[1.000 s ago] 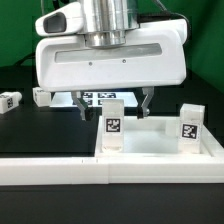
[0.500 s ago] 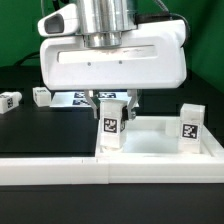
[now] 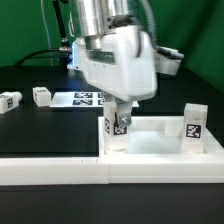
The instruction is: Assemble square table
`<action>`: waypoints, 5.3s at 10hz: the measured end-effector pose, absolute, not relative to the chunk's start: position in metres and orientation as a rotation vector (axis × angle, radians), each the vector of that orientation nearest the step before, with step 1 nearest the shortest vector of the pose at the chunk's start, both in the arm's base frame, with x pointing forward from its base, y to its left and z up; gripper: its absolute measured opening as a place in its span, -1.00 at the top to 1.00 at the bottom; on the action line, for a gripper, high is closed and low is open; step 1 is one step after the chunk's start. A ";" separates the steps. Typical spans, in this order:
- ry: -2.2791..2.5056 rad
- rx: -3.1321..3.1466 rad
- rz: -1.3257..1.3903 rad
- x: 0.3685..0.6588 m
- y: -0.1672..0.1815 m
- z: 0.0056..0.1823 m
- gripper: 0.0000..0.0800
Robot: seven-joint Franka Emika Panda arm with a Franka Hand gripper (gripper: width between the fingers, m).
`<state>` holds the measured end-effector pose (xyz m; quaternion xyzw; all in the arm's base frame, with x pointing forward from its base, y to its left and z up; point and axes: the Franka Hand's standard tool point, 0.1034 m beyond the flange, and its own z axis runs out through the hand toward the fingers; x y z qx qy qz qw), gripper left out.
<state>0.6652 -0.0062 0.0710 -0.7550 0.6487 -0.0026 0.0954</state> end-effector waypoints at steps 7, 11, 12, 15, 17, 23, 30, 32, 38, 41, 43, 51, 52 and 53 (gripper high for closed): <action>1.538 -2.506 -0.083 0.667 -0.006 0.070 -0.52; 1.120 -2.741 -0.126 0.666 -0.009 0.068 -0.62; 1.042 -2.775 -0.134 0.666 -0.010 0.068 -0.62; 0.572 -2.949 -0.147 0.666 -0.020 0.070 -0.62; 0.605 -2.942 -0.144 0.665 -0.021 0.070 0.03; 1.261 -2.708 -0.102 0.667 -0.019 0.070 0.28; 2.404 -1.718 0.084 0.669 -0.010 0.067 0.28; 2.389 -1.740 0.081 0.668 -0.010 0.066 0.04; 1.590 -2.510 -0.059 0.669 -0.003 0.066 -0.62; 0.863 -2.880 -0.068 0.667 -0.016 0.067 -0.62; 0.771 -2.913 -0.071 0.669 -0.017 0.068 -0.62; 1.636 -2.525 -0.008 0.668 -0.016 0.068 0.28; 1.850 -2.357 0.021 0.668 -0.016 0.068 0.28; 2.070 -2.127 0.075 0.667 -0.017 0.068 0.28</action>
Offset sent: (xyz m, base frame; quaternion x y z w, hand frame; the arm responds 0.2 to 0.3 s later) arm 0.0000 0.0000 0.0000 0.0000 0.0000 -0.0650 0.9979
